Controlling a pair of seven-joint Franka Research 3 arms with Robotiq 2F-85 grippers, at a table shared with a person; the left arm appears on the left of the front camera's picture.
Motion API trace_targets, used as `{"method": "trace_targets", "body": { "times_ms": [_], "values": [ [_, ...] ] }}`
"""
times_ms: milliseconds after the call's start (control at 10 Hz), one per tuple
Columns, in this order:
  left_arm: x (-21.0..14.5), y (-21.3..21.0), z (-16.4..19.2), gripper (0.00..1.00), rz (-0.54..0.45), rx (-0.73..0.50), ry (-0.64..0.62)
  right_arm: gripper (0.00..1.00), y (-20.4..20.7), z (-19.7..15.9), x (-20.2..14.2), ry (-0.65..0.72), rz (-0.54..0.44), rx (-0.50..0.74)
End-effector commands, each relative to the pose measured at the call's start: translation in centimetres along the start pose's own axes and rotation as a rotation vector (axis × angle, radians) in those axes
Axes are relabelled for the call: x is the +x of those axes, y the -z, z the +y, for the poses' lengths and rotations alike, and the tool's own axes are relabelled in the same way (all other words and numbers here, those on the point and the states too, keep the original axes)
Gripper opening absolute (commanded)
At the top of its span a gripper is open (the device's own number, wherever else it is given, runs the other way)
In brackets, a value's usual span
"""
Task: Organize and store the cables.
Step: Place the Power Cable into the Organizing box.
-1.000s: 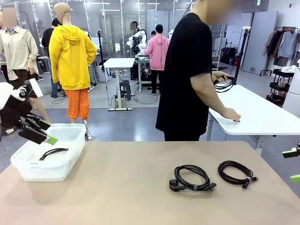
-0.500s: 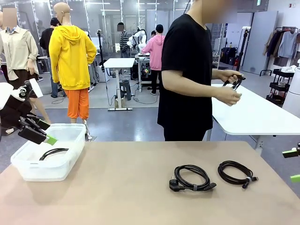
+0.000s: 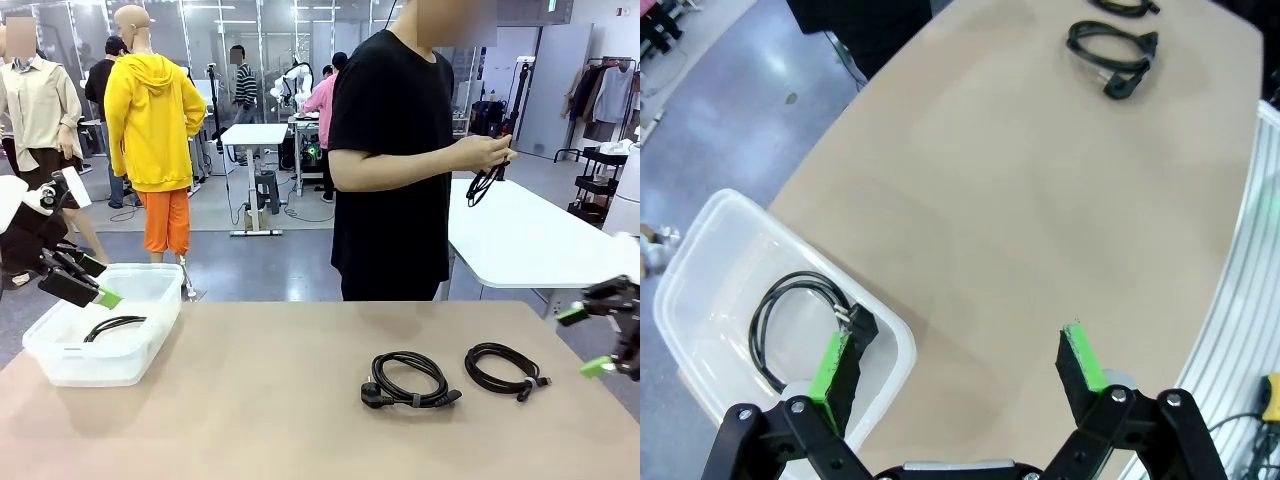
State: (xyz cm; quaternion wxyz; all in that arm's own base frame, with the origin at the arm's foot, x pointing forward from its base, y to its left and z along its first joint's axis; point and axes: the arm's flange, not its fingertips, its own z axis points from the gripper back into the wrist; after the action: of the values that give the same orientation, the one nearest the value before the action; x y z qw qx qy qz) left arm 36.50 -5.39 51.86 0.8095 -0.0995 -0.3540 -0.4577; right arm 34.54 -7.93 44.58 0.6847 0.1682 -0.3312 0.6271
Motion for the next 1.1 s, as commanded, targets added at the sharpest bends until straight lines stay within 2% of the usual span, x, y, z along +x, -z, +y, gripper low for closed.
{"method": "trace_targets", "body": {
  "times_ms": [0,200,400,500,700,1000],
  "values": [
    [0.1,-0.2,-0.1,1.0,0.004,0.018,-0.012,1.0,3.4,0.6,5.3,-0.013,0.19,0.071],
    [0.1,-0.2,-0.1,1.0,0.004,0.018,-0.012,1.0,6.4,0.4,9.2,-0.059,0.299,0.098],
    [0.1,-0.2,-0.1,1.0,0.004,0.018,-0.012,1.0,9.4,-0.5,11.9,-0.028,0.334,0.167],
    [0.1,-0.2,-0.1,1.0,0.004,0.018,-0.012,1.0,11.2,-0.8,12.8,-0.021,0.388,0.178],
    [0.1,-0.2,-0.1,1.0,0.004,0.018,-0.012,1.0,14.7,-1.4,13.9,0.007,0.425,0.215],
    [0.1,-0.2,-0.1,1.0,0.004,0.018,-0.012,1.0,21.4,-2.7,13.9,0.038,0.508,0.184]
  ]
}}
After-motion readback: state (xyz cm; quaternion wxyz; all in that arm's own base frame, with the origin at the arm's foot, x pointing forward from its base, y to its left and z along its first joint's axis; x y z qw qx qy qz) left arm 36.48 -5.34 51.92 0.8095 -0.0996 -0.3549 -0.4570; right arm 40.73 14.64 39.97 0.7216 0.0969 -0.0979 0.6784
